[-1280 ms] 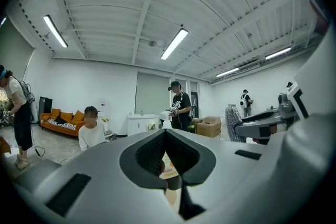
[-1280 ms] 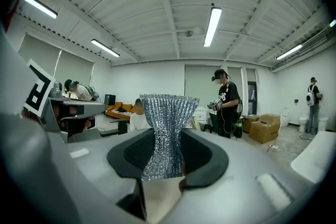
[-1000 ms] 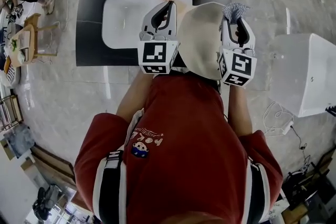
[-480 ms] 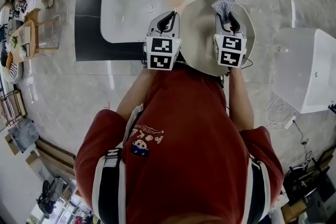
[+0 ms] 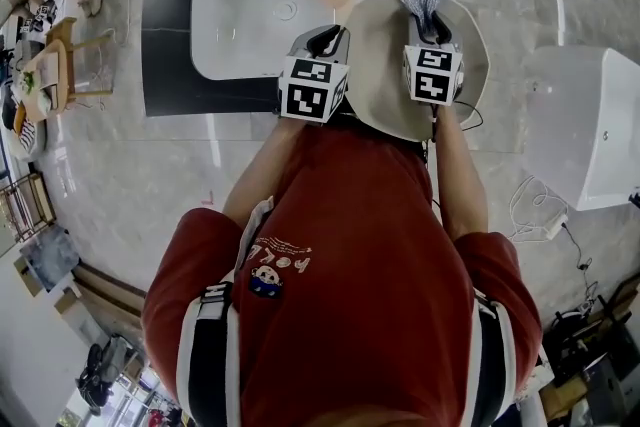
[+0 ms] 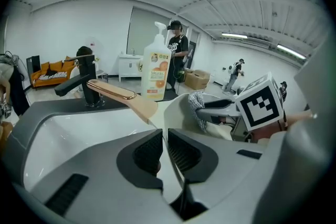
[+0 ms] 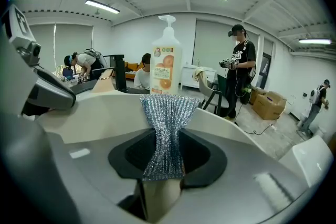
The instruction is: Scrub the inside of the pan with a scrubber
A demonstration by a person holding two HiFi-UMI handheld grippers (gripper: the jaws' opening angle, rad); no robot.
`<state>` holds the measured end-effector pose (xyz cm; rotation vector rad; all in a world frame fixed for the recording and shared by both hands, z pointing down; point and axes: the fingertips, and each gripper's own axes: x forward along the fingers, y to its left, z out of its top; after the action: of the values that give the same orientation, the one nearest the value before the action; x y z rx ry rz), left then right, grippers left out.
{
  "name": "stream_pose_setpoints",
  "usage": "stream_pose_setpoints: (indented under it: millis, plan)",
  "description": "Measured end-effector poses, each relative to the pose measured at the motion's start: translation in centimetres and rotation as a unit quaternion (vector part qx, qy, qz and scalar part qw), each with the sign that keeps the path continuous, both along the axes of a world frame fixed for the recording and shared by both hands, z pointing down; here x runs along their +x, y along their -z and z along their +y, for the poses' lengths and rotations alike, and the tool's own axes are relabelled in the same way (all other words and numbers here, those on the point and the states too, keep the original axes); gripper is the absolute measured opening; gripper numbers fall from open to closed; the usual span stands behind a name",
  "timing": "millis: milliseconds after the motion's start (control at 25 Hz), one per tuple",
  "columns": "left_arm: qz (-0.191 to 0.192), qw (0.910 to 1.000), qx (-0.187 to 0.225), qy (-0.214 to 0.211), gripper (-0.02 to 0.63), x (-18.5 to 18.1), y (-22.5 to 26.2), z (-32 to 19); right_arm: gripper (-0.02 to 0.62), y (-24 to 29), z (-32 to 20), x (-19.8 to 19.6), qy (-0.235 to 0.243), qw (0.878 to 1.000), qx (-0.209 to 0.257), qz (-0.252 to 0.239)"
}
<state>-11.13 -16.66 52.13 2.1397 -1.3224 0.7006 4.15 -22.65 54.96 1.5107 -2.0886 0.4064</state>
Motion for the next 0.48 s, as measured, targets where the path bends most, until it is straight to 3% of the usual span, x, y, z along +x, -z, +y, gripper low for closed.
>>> stream_pose_setpoints:
  millis: [480]
  plan:
    - [0.014, 0.9998, -0.002, -0.014, 0.038, 0.0, 0.0, 0.2, 0.144, -0.4, 0.1, -3.8, 0.068, 0.998, 0.005, 0.001]
